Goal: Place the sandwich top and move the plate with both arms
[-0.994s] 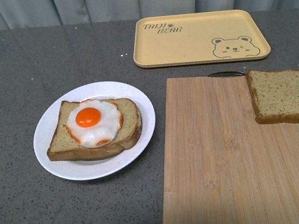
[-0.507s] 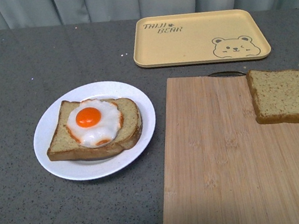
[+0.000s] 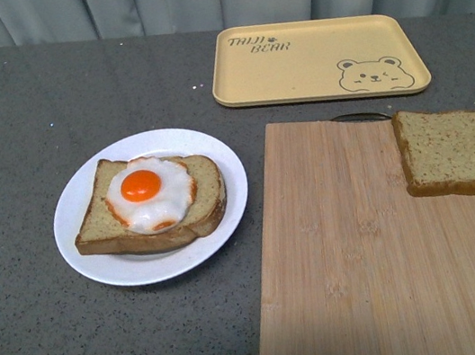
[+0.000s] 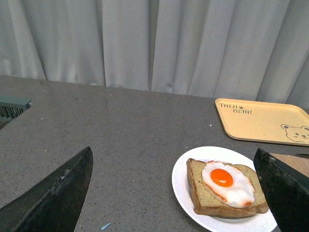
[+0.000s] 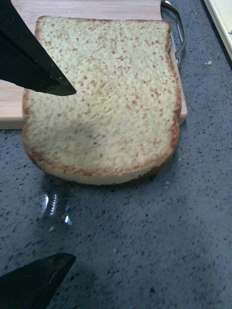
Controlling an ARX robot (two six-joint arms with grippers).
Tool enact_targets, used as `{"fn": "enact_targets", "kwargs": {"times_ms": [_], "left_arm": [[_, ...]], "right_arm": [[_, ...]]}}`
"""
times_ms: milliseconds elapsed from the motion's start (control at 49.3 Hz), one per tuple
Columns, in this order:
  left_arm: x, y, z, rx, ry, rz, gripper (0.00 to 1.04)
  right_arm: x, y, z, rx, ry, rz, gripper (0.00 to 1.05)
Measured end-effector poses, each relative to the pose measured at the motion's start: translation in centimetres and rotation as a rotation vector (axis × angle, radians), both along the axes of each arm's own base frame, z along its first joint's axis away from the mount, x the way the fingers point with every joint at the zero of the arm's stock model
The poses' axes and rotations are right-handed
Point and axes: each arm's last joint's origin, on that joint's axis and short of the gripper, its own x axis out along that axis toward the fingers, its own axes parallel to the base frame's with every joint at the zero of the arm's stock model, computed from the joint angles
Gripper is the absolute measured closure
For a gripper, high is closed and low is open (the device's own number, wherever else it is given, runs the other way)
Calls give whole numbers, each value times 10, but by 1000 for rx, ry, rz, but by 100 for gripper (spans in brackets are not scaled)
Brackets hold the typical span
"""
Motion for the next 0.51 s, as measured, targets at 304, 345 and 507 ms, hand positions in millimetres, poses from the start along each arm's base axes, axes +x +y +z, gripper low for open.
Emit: {"fn": "enact_targets", "kwargs": {"times_ms": [304,345,507], "left_arm": [[0,0,0,0,0,0,7],[0,0,0,0,0,0,7],[0,0,0,0,0,0,7]], "right_arm": [[28,0,-10,68,87,7,44],[31,1,-10,75,96,14,50],[38,2,-13,78,129,33,74]]}}
